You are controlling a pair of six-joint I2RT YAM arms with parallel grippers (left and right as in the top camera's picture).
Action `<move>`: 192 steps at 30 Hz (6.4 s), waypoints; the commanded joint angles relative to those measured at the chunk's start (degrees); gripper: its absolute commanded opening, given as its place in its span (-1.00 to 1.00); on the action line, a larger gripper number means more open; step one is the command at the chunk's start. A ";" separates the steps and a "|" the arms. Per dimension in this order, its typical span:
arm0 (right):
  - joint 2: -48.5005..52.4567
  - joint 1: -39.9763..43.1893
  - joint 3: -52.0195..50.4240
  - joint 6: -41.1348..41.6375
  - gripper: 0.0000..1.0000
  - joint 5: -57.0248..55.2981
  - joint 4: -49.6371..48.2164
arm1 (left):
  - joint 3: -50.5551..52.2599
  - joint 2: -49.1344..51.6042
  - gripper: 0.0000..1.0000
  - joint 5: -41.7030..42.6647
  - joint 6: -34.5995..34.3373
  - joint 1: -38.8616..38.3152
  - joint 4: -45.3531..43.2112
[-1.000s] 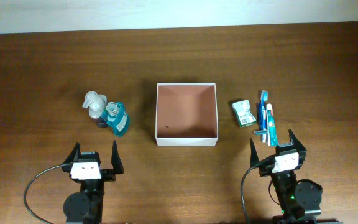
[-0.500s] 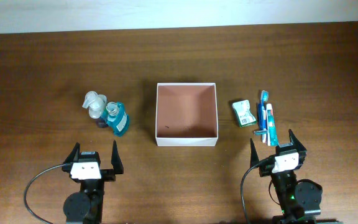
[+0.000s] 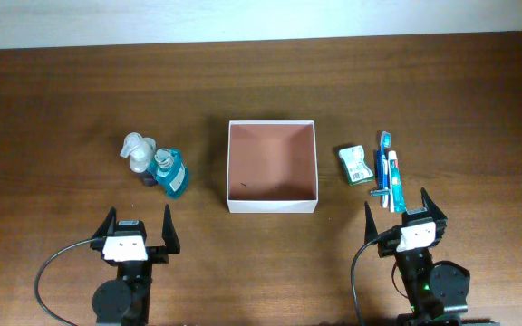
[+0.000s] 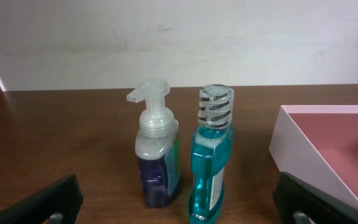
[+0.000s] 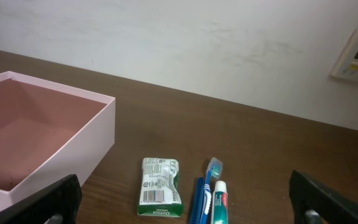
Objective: Pack container
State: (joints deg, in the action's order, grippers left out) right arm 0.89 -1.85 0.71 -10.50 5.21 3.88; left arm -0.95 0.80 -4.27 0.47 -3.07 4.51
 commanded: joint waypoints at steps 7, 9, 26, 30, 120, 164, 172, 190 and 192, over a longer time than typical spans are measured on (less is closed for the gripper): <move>-0.59 0.42 -0.39 0.22 0.97 -0.55 0.20 | 0.44 -0.42 0.99 0.46 0.90 0.24 -0.15; -0.59 0.42 -0.39 0.22 0.97 -0.55 0.20 | 0.44 -0.42 0.99 0.46 0.87 0.24 -0.15; -0.59 0.42 -0.39 0.22 0.97 -0.55 0.20 | 0.44 -0.42 0.99 0.46 0.87 0.24 -0.15; -0.59 0.42 -0.39 0.22 0.97 -0.55 0.20 | 0.44 -0.42 0.99 0.44 0.87 0.24 -0.15; -0.59 0.42 -0.39 0.22 0.97 -0.55 0.20 | -87.17 78.53 0.99 17.11 4.33 0.13 63.87; -0.59 0.42 -0.39 0.24 0.97 -0.55 0.20 | -87.10 96.74 0.58 16.90 3.91 0.09 61.92; -0.59 0.42 -0.39 0.22 0.97 -0.55 0.20 | -87.10 97.50 0.42 16.90 3.91 0.09 61.90; -0.59 0.42 -0.39 0.22 0.97 -0.55 0.20 | -87.10 98.86 0.22 11.87 1.55 0.04 61.70; -0.59 0.42 -0.39 0.22 0.97 -0.55 0.20 | -87.10 98.86 0.22 11.41 1.51 -0.17 61.44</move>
State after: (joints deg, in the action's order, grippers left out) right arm 0.80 -1.85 0.71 -10.48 5.19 3.88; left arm -87.00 99.07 9.39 3.18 -3.09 66.35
